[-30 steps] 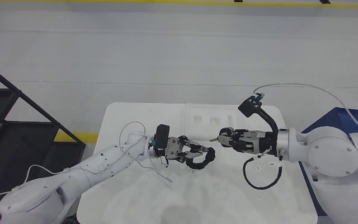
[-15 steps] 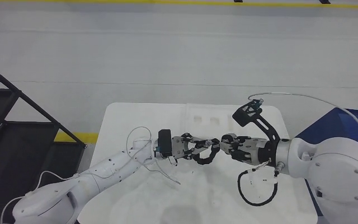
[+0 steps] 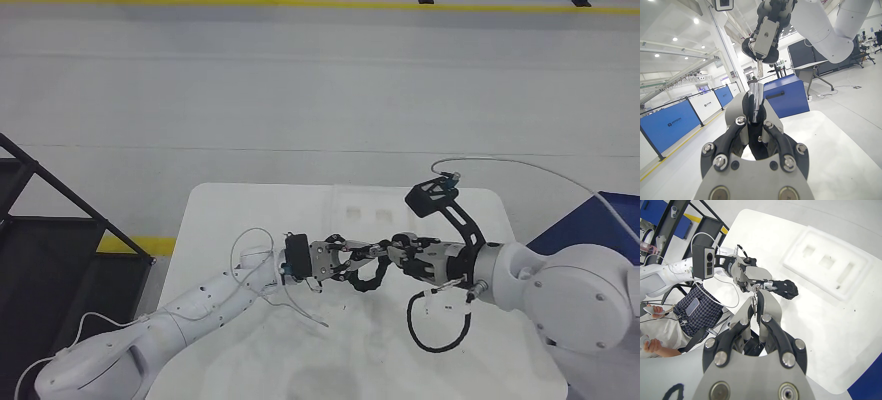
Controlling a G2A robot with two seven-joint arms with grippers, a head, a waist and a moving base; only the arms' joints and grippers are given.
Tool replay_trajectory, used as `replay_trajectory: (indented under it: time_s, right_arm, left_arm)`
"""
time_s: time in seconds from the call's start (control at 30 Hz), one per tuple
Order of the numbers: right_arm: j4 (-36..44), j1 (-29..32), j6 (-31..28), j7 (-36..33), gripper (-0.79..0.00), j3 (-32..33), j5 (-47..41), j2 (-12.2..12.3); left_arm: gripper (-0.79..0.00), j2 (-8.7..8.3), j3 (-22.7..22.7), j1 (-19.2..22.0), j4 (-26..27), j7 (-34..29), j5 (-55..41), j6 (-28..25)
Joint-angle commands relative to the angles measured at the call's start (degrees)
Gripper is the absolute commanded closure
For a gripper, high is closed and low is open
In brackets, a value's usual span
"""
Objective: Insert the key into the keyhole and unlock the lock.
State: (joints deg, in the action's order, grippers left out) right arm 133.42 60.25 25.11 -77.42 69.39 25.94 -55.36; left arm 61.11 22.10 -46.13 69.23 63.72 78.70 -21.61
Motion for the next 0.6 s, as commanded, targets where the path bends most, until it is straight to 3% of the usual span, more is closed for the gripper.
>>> replay_trajectory:
  time_s: [0.0,0.57]
  right_arm:
    - [-0.18,-0.16,0.44,0.11,0.0,-0.35,0.08,-0.01]
    - [-1.36,-0.32,2.94,3.1,0.0,-1.56,0.6,0.08]
  left_arm:
    - [0.0,0.08,0.49,-0.34,0.18,-0.28,0.32,-0.11]
    - [0.0,0.67,5.25,-3.27,1.11,-1.53,3.36,-1.76]
